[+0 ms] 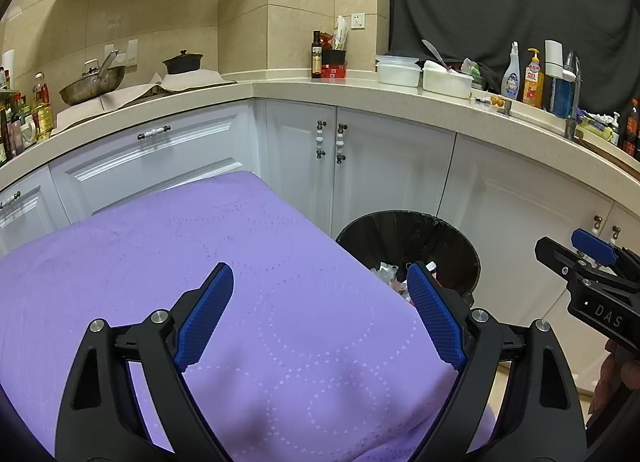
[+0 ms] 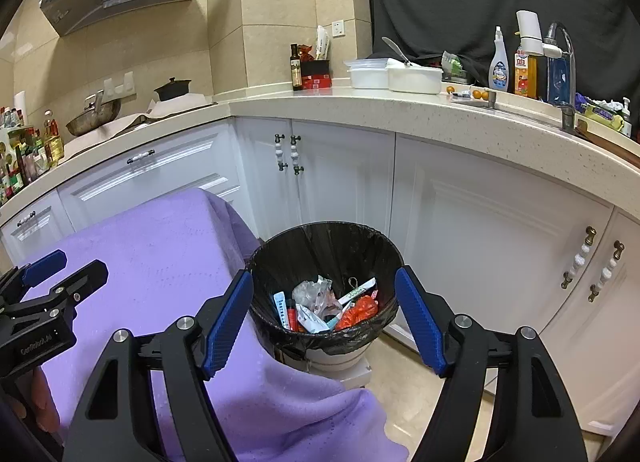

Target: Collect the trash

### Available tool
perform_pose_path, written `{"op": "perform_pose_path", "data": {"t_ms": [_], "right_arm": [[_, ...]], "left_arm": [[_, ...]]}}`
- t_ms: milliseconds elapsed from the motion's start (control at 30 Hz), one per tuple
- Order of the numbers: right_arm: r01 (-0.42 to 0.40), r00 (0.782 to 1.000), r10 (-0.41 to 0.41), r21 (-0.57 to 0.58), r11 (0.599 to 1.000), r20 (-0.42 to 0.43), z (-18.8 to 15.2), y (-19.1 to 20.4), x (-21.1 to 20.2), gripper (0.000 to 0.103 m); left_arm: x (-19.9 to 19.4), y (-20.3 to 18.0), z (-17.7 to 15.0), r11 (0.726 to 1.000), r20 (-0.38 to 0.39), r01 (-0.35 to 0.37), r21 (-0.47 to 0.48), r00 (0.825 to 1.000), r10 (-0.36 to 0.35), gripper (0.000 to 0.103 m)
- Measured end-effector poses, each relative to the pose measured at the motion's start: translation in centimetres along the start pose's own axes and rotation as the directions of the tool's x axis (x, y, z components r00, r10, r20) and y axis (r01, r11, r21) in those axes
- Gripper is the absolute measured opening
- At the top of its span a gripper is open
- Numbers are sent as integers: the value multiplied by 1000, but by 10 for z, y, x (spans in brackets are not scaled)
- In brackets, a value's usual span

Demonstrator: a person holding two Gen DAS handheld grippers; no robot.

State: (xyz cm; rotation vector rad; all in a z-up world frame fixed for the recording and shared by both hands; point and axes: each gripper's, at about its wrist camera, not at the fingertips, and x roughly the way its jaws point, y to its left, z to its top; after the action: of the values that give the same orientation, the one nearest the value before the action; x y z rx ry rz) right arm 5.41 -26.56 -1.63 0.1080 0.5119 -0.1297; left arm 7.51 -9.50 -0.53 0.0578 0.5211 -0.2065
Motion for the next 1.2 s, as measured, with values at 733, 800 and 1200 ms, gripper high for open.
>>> {"op": "perform_pose_path", "data": {"t_ms": [733,800,1200], "right_arm": [[11,1000,-11,1,1000,9,-1,0,-3,72],[11,1000,-11,3,1000,10,-1,0,-4,72],[13,1000,-13,2,1000,11,-2,0,-5,72]], "left_arm": [[0,-7,0,1000,-3,9,7,1000,-9,86],[0,-8,1,1000,-3,10,7,1000,-10,86],[0,-9,2,1000,-1,9,6,1000,-9,86]]}}
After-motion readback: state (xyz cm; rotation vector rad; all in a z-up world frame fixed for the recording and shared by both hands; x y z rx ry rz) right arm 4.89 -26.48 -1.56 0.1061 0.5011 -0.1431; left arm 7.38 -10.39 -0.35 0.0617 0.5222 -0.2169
